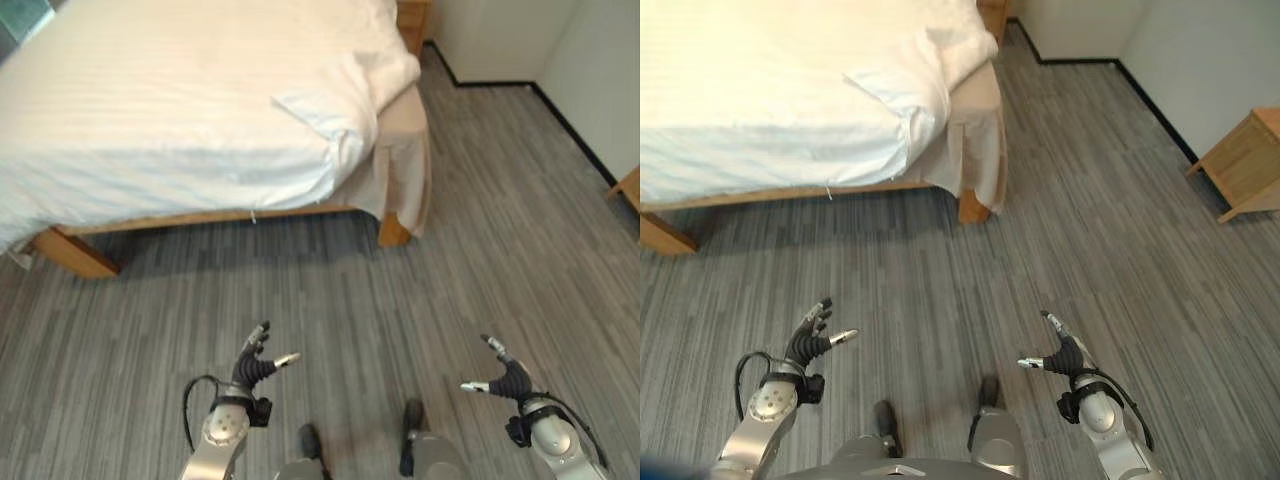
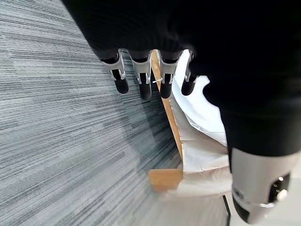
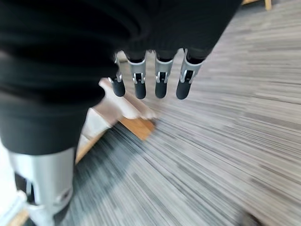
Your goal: Making the bed.
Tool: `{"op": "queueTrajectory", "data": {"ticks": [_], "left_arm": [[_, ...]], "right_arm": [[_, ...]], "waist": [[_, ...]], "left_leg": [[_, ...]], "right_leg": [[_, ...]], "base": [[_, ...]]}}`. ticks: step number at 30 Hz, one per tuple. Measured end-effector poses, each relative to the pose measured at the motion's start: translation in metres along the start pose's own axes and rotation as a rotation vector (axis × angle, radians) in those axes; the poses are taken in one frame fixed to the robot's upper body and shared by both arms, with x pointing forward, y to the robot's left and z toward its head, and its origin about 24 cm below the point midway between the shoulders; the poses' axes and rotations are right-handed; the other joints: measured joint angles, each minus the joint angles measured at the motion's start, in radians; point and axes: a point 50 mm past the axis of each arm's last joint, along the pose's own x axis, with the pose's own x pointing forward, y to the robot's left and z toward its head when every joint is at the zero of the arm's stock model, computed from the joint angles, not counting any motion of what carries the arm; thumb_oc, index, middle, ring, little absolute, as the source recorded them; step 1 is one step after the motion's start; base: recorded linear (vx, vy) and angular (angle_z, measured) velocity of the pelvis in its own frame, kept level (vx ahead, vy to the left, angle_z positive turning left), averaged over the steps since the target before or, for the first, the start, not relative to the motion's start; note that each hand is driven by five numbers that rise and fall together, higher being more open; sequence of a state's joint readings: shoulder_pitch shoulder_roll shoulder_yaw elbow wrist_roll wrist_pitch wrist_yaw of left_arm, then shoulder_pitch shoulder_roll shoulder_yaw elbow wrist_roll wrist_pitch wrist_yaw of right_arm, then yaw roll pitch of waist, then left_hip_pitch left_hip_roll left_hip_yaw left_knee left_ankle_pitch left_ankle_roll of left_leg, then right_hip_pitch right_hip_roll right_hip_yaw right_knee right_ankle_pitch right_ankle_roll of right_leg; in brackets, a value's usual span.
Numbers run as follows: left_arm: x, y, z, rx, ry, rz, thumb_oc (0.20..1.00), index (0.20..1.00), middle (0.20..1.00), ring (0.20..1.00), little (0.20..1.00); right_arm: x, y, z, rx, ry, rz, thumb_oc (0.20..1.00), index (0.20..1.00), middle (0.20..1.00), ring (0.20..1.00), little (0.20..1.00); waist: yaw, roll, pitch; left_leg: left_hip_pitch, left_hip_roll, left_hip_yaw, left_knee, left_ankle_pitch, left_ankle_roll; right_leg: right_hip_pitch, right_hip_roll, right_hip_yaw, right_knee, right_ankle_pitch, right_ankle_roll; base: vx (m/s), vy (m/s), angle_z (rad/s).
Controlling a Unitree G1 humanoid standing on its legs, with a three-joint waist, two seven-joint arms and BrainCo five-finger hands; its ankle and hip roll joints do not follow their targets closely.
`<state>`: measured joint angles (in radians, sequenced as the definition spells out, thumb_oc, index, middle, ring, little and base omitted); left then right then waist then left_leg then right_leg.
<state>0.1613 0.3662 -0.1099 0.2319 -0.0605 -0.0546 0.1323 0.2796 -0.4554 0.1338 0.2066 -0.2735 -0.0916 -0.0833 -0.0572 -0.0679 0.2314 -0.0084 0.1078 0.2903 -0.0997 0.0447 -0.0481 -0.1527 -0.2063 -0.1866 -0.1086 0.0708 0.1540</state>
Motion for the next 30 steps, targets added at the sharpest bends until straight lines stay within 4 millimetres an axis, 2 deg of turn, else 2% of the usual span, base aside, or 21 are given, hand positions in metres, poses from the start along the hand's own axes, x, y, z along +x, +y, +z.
{"op": "queueTrajectory", "data": {"ticks": [1,3,4,6,7,8,9,11,12,14,15,16,19,21,23,24,25,27,28,29,30], "left_arm": [[0.000,-0.002,-0.001,0.002,0.006,-0.004,1.000,1.000,1.000,1.000,1.000],[-0.003,-0.007,-0.007,0.006,0.029,-0.009,1.000,1.000,1.000,1.000,1.000],[-0.005,-0.011,-0.010,0.003,0.039,-0.015,1.000,1.000,1.000,1.000,1.000],[-0.013,-0.019,-0.018,-0.030,0.069,-0.022,1.000,1.000,1.000,1.000,1.000],[-0.014,-0.020,-0.020,-0.034,0.076,-0.023,1.000,1.000,1.000,1.000,1.000],[-0.005,-0.016,-0.008,-0.036,0.032,-0.008,1.000,1.000,1.000,1.000,1.000],[-0.002,-0.013,-0.003,-0.034,0.009,-0.002,1.000,1.000,1.000,1.000,1.000],[0.000,-0.020,-0.004,-0.019,0.024,-0.027,1.000,1.000,1.000,1.000,1.000],[-0.003,-0.024,-0.004,-0.024,0.025,-0.041,1.000,1.000,1.000,1.000,1.000],[-0.003,-0.026,-0.001,-0.043,0.012,-0.036,1.000,1.000,1.000,1.000,1.000],[-0.003,-0.030,0.002,-0.063,0.003,-0.035,1.000,1.000,1.000,1.000,1.000],[-0.002,-0.029,0.003,-0.091,0.001,-0.028,1.000,1.000,1.000,1.000,1.000],[-0.002,-0.026,0.000,-0.106,0.018,-0.003,1.000,1.000,1.000,1.000,1.000],[-0.002,-0.029,-0.006,-0.129,0.048,0.019,1.000,1.000,1.000,1.000,1.000],[-0.005,-0.030,-0.007,-0.130,0.050,0.014,1.000,1.000,1.000,1.000,1.000],[-0.008,-0.028,-0.008,-0.133,0.055,0.024,1.000,1.000,1.000,1.000,1.000],[-0.012,-0.025,-0.014,-0.134,0.079,0.054,1.000,1.000,1.000,1.000,1.000],[-0.007,-0.020,-0.005,-0.115,0.038,0.056,1.000,1.000,1.000,1.000,1.000],[0.010,-0.011,0.025,-0.085,-0.073,0.073,1.000,1.000,1.000,1.000,1.000],[0.016,-0.007,0.033,-0.079,-0.102,0.085,1.000,1.000,1.000,1.000,1.000],[0.019,-0.006,0.039,-0.076,-0.123,0.093,1.000,1.000,1.000,1.000,1.000]], "right_arm": [[-0.002,0.000,-0.005,-0.005,0.020,0.005,1.000,1.000,1.000,1.000,1.000],[-0.003,-0.004,-0.008,-0.018,0.029,-0.002,1.000,1.000,1.000,1.000,1.000],[-0.004,-0.005,-0.009,-0.023,0.037,-0.003,1.000,1.000,1.000,1.000,1.000],[-0.004,-0.015,-0.012,-0.064,0.039,-0.009,1.000,1.000,1.000,1.000,1.000],[-0.005,-0.018,-0.015,-0.075,0.050,-0.015,1.000,1.000,1.000,1.000,1.000],[-0.003,-0.018,-0.019,-0.060,0.073,-0.023,1.000,1.000,1.000,1.000,1.000],[-0.005,-0.019,-0.019,-0.060,0.069,-0.032,1.000,1.000,1.000,1.000,1.000],[-0.008,-0.024,-0.022,-0.067,0.076,-0.050,1.000,1.000,1.000,1.000,1.000],[-0.001,-0.028,-0.015,-0.074,0.057,-0.073,1.000,1.000,1.000,1.000,1.000],[0.008,-0.034,-0.004,-0.077,0.018,-0.096,1.000,1.000,1.000,1.000,1.000],[0.013,-0.041,0.010,-0.084,-0.038,-0.120,1.000,1.000,1.000,1.000,1.000],[0.013,-0.038,0.011,-0.075,-0.039,-0.114,1.000,1.000,1.000,1.000,1.000],[0.008,-0.026,-0.001,-0.086,0.004,-0.065,1.000,1.000,1.000,1.000,1.000],[0.005,-0.020,-0.011,-0.116,0.050,-0.036,1.000,1.000,1.000,1.000,1.000],[0.002,-0.019,-0.013,-0.120,0.052,-0.031,1.000,1.000,1.000,1.000,1.000],[0.004,-0.019,-0.009,-0.118,0.040,-0.034,1.000,1.000,1.000,1.000,1.000],[0.003,-0.009,-0.011,-0.123,0.047,0.003,1.000,1.000,1.000,1.000,1.000],[0.004,-0.004,-0.004,-0.122,0.013,0.017,1.000,1.000,1.000,1.000,1.000],[0.007,0.005,0.007,-0.146,-0.034,0.040,1.000,1.000,1.000,1.000,1.000],[0.006,0.007,0.011,-0.151,-0.053,0.048,1.000,1.000,1.000,1.000,1.000],[0.005,0.009,0.014,-0.143,-0.070,0.048,1.000,1.000,1.000,1.000,1.000]], "waist": [[-0.003,0.015,0.002],[-0.022,0.048,0.013],[-0.024,0.045,0.013],[-0.023,0.073,-0.004],[-0.026,0.083,-0.012],[-0.006,0.051,-0.006],[0.016,0.027,-0.005],[0.044,0.016,0.008],[0.054,-0.010,0.025],[0.066,-0.034,0.041],[0.083,-0.006,0.050],[0.080,0.026,0.054],[0.085,0.065,0.035],[0.088,0.082,0.028],[0.090,0.080,0.028],[0.090,0.070,0.024],[0.101,0.002,0.003],[0.100,-0.022,-0.022],[0.083,-0.028,-0.017],[0.080,-0.023,-0.014],[0.078,-0.030,-0.019]], "left_leg": [[-0.005,0.038,-0.005,0.000,-0.018,-0.028],[0.015,0.088,-0.018,0.002,-0.032,-0.052],[0.050,0.090,-0.023,0.007,-0.031,-0.059],[0.115,0.107,-0.032,0.060,0.002,-0.051],[0.105,0.129,-0.025,0.096,-0.021,-0.082],[-0.055,0.174,-0.101,0.402,-0.031,-0.099],[-0.139,0.183,-0.128,0.555,-0.001,-0.099],[-0.249,0.206,-0.217,0.759,0.127,-0.109],[-0.301,0.132,-0.253,0.810,0.044,-0.153],[-0.311,0.023,-0.246,0.734,-0.023,-0.144],[-0.305,-0.028,-0.188,0.560,-0.033,-0.129],[-0.274,-0.044,-0.112,0.340,-0.007,-0.093],[-0.219,-0.048,-0.042,-0.004,0.047,-0.030],[-0.261,-0.020,0.001,-0.004,0.050,-0.028],[-0.267,-0.021,-0.001,0.002,0.066,-0.005],[-0.243,-0.037,-0.011,0.003,0.066,-0.004],[-0.186,-0.077,-0.010,0.006,0.114,0.048],[-0.160,-0.088,0.009,0.007,0.136,0.124],[-0.102,-0.075,0.010,0.007,0.086,0.136],[-0.065,-0.070,0.009,0.007,0.062,0.135],[-0.027,-0.077,0.022,0.007,0.051,0.124]], "right_leg": [[0.003,0.031,-0.038,0.000,0.056,0.008],[0.037,0.076,-0.067,0.000,0.065,-0.003],[0.060,0.078,-0.084,0.000,0.077,-0.033],[0.103,0.127,-0.084,0.000,0.043,-0.068],[0.105,0.144,-0.082,0.000,0.032,-0.083],[0.105,0.152,-0.104,0.026,-0.001,-0.143],[0.103,0.144,-0.111,0.034,0.008,-0.183],[0.127,0.172,-0.107,0.036,-0.018,-0.210],[0.156,0.161,-0.084,0.023,-0.020,-0.210],[0.159,0.141,-0.047,0.012,-0.017,-0.196],[0.167,0.159,-0.023,0.003,-0.021,-0.193],[0.213,0.185,-0.030,0.002,-0.066,-0.195],[0.275,0.219,-0.027,0.003,-0.124,-0.180],[0.329,0.238,-0.029,0.003,-0.178,-0.177],[0.362,0.236,-0.032,0.009,-0.181,-0.160],[0.402,0.220,-0.001,0.008,-0.220,-0.138],[0.454,0.165,0.028,0.009,-0.252,-0.104],[0.423,0.134,0.033,0.113,-0.252,-0.079],[0.273,0.119,0.036,0.478,-0.208,-0.012],[0.201,0.091,0.030,0.657,-0.169,0.037],[0.152,0.059,0.025,0.788,-0.166,0.046]], "base": [[0.35,-0.297,0.32],[0.31,-0.254,0.34],[0.32,-0.326,0.09],[0.25,-0.425,-0.16],[0.31,-0.608,0.00],[0.23,-0.447,-0.06],[0.23,-0.323,-0.13],[0.28,-0.103,-0.16],[0.31,-0.053,-0.21],[0.33,-0.029,-0.56],[0.63,0.031,-0.61],[0.66,0.067,-0.47],[0.57,0.064,-0.02],[0.47,0.042,0.05],[0.74,0.101,-0.12],[0.53,0.095,-0.56],[0.46,0.088,-0.71],[0.39,0.122,-0.60],[0.49,0.194,-0.29],[0.52,0.193,-0.13],[0.52,0.125,-0.02]]}}
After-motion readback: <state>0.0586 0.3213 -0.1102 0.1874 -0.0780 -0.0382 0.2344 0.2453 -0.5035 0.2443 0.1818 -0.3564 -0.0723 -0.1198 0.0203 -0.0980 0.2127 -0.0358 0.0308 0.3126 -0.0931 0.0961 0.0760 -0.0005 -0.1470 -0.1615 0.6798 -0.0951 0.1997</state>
